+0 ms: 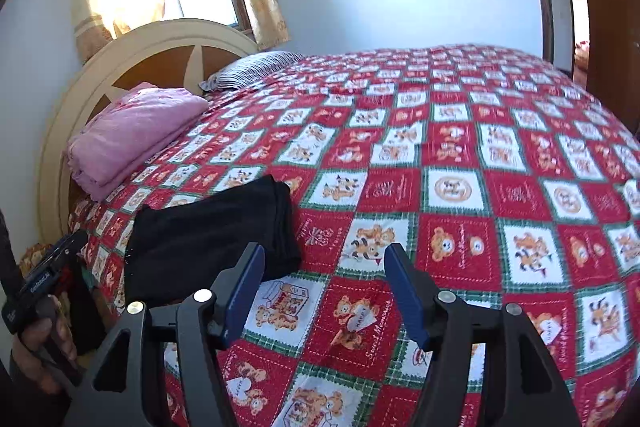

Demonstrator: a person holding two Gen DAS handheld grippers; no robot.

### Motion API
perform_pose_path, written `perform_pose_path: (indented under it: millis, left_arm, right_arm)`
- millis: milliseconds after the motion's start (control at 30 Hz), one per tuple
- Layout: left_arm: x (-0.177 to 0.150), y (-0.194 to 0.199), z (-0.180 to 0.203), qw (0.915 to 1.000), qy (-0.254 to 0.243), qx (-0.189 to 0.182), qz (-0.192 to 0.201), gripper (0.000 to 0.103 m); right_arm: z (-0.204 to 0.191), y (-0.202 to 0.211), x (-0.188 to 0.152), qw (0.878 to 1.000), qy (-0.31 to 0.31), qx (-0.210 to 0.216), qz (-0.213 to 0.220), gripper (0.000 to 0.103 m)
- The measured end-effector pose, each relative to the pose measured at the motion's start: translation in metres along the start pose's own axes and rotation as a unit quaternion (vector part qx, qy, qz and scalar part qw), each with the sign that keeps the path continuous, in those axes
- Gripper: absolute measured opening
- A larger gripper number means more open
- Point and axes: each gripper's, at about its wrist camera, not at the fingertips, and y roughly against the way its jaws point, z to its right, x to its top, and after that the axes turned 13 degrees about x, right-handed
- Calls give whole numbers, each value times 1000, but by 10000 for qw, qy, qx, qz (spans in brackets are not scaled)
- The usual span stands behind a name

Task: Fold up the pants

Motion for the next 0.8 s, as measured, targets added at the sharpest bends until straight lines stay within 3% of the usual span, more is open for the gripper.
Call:
perform_pose_path:
  millis: [133,800]
  left_arm:
    - [2,4,2,10000,26,-36,72,100]
    - [0,7,6,10000,12,-47,54,103]
  right_arm:
    - [-7,15,5,9996,34,15,296,74]
    - [-35,8,-6,9986,471,200,127,75]
